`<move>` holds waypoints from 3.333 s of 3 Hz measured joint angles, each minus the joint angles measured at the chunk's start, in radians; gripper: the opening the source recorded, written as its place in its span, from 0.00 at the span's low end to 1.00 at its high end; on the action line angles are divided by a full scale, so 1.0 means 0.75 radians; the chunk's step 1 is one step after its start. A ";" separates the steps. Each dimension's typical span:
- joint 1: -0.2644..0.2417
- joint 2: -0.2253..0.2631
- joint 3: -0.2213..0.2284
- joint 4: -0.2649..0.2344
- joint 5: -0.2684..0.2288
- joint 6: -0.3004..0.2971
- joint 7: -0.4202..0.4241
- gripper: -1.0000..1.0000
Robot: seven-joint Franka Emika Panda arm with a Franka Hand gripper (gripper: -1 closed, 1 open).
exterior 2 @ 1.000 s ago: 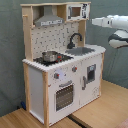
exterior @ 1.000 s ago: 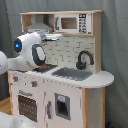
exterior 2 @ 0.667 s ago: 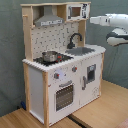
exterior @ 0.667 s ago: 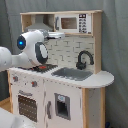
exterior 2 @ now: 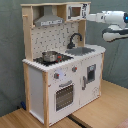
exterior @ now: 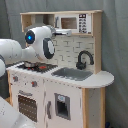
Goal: Play with the kitchen
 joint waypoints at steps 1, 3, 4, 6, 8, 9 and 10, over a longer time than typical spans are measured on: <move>-0.005 0.098 0.016 0.081 -0.005 0.001 -0.046 1.00; -0.138 0.179 0.189 0.200 -0.007 -0.013 -0.064 1.00; -0.192 0.168 0.269 0.251 -0.006 -0.094 -0.062 1.00; -0.282 0.113 0.373 0.279 -0.006 -0.176 0.124 1.00; -0.466 0.077 0.505 0.352 -0.006 -0.176 0.235 1.00; -0.563 0.077 0.577 0.413 -0.006 -0.176 0.240 1.00; -0.669 0.076 0.648 0.465 -0.006 -0.175 0.241 1.00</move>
